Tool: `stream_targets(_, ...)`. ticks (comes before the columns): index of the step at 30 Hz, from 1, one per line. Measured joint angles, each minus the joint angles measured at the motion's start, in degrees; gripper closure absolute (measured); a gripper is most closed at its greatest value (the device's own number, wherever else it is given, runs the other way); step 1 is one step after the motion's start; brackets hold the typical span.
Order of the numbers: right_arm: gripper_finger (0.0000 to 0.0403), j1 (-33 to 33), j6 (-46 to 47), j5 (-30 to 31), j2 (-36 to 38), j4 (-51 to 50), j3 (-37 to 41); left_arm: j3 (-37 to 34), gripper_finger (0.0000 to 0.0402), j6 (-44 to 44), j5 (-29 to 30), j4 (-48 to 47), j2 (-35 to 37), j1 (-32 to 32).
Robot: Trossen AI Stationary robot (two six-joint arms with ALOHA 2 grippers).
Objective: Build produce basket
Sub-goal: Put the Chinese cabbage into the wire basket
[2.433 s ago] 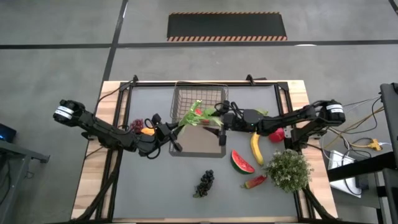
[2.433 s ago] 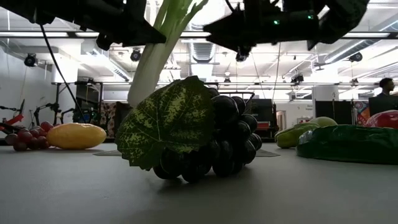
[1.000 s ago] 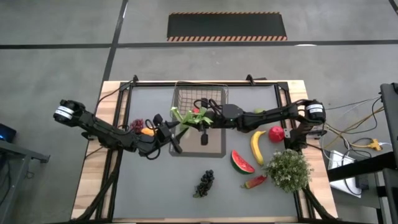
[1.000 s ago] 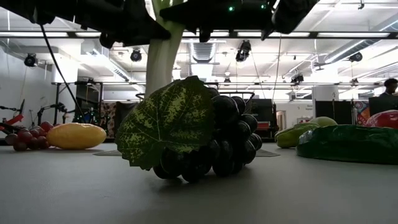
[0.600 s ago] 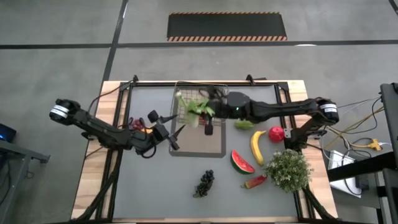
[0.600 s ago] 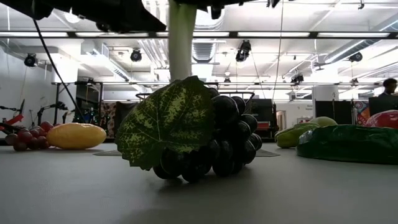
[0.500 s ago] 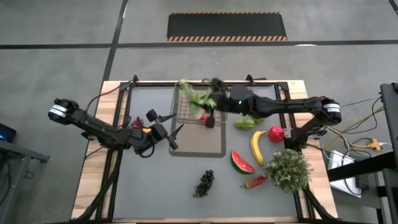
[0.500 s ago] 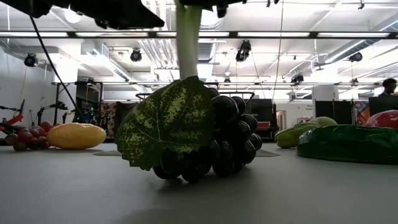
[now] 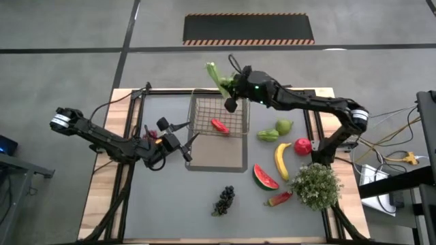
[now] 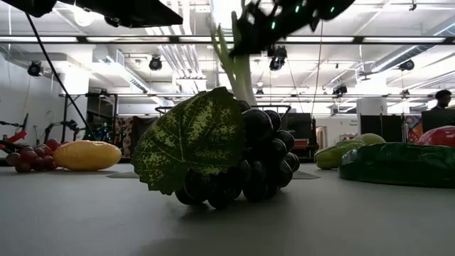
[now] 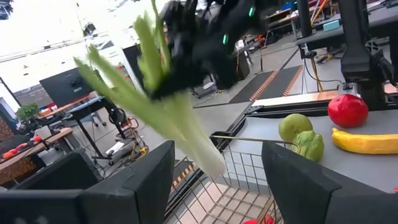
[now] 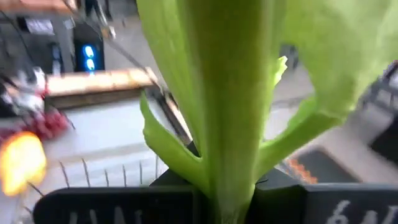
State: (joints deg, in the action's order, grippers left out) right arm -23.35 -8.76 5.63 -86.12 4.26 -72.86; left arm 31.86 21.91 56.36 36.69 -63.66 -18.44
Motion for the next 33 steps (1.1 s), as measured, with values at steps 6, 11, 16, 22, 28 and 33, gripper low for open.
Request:
stream_targets(6,0.0381,-1.46,3.90,-2.80,-6.25,-0.08,0.06,0.00,0.0178,1.23,-0.02,-0.01,0.00,0.00)
stream_targets(11,0.0381,-1.42,6.28,-3.10,-10.06,1.83,0.06,0.00,0.0178,1.55,-0.02,0.04,-0.02,0.00)
stream_targets(16,0.0373,-1.46,10.30,-2.54,-12.36,5.14,0.04,0.00,0.0178,1.55,0.00,0.08,-0.02,0.00)
stream_targets(22,0.0326,-1.44,10.34,-2.56,-12.99,5.92,0.02,0.00,0.0178,1.55,0.02,0.15,-0.02,0.00)
stream_targets(28,0.0258,-1.44,10.23,-2.56,-13.01,5.49,0.02,0.00,0.0178,1.54,0.03,0.14,-0.02,0.00)
stream_targets(33,0.0214,-1.44,9.71,-2.56,-12.94,4.49,-1.47,0.00,0.0178,1.53,0.04,0.12,-0.04,0.00)
